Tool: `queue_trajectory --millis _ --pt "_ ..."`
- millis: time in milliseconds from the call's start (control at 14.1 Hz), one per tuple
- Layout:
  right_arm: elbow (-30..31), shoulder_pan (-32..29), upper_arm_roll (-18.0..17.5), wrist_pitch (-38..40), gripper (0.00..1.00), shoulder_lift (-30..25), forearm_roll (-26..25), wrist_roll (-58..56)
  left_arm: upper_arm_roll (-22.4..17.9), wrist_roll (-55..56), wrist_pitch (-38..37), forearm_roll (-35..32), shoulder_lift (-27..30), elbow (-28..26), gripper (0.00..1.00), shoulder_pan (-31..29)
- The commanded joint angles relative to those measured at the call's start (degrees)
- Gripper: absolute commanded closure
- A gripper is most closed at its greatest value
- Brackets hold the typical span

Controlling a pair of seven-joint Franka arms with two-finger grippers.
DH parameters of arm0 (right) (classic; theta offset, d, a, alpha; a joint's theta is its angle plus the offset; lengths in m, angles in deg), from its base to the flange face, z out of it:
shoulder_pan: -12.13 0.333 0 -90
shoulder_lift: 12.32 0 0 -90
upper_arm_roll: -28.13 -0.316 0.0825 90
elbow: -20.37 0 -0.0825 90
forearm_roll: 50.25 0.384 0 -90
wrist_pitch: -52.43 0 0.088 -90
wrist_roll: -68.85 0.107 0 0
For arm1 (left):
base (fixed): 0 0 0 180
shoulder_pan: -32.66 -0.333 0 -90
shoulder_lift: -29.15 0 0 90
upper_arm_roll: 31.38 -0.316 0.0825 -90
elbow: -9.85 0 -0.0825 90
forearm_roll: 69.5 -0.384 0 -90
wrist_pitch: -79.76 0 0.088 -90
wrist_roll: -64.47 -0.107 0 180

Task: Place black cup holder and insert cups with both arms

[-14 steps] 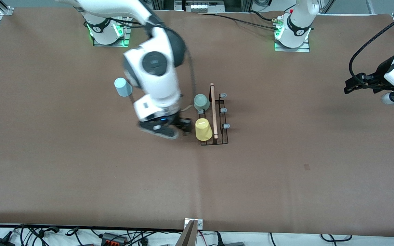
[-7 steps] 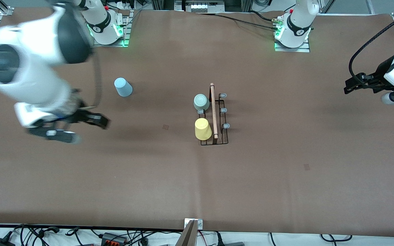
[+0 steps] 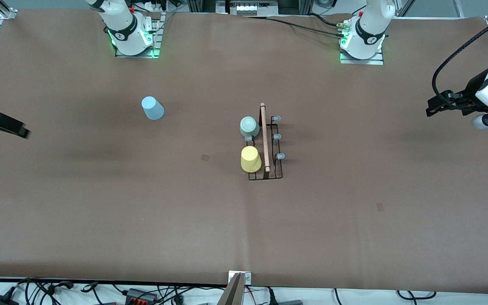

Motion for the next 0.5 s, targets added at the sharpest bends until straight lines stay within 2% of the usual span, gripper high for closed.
queue_trajectory --millis 0,142,427 --pt "6.54 -3.41 -4.04 -0.04 0.0 -4.95 -0.18 -0.07 -0.16 -0.36 -0.92 0.92 -0.83 1.74 0.0 0.13" --pt "9.8 -6.4 -8.0 0.13 0.0 -6.54 -0.71 -0.51 -0.16 -0.36 -0.92 0.92 -0.83 1.74 0.0 0.05" --pt "9.46 -3.09 -8.71 0.14 0.0 -6.71 -1.15 0.89 -0.07 -0.27 -0.92 1.0 -0.83 1.74 0.0 0.13"
